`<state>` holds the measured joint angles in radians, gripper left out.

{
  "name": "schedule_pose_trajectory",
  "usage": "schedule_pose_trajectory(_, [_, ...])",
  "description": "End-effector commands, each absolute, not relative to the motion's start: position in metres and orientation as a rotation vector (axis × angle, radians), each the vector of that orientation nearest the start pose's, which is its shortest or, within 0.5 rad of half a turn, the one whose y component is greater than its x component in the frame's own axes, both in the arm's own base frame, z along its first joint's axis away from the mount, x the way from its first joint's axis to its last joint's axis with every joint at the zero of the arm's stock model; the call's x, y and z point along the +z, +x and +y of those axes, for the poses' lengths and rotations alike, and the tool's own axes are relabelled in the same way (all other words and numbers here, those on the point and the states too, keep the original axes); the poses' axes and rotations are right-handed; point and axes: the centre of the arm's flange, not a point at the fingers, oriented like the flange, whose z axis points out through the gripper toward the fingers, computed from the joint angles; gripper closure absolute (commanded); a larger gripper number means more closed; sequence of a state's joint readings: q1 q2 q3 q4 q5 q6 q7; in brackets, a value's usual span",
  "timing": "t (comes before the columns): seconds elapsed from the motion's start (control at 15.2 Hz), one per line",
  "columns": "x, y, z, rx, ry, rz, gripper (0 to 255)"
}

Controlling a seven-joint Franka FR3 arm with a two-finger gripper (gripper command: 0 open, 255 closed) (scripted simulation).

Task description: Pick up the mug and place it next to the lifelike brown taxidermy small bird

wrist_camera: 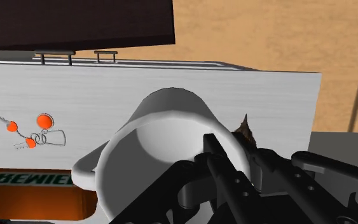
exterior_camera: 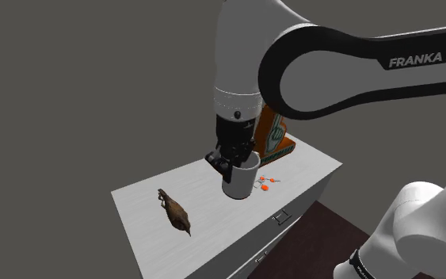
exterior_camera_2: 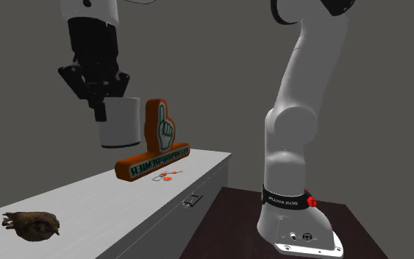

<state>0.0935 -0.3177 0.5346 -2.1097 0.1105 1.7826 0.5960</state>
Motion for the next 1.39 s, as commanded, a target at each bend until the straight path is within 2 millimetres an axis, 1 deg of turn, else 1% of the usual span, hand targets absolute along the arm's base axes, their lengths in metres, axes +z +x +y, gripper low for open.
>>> schedule_pose_trajectory(0.0, [0.523,0.362,0.326,0.018,-3.211,0.036,255])
schedule_pose_trajectory(0.4, [0.524,0.363,0.405,0.018,-3.211,0.036,255])
schedule_pose_trajectory(0.46, [0.524,0.364,0.412,0.018,-3.211,0.036,255])
schedule_pose_trajectory(1.32, [0.455,0.364,0.412,0.018,-3.211,0.036,255])
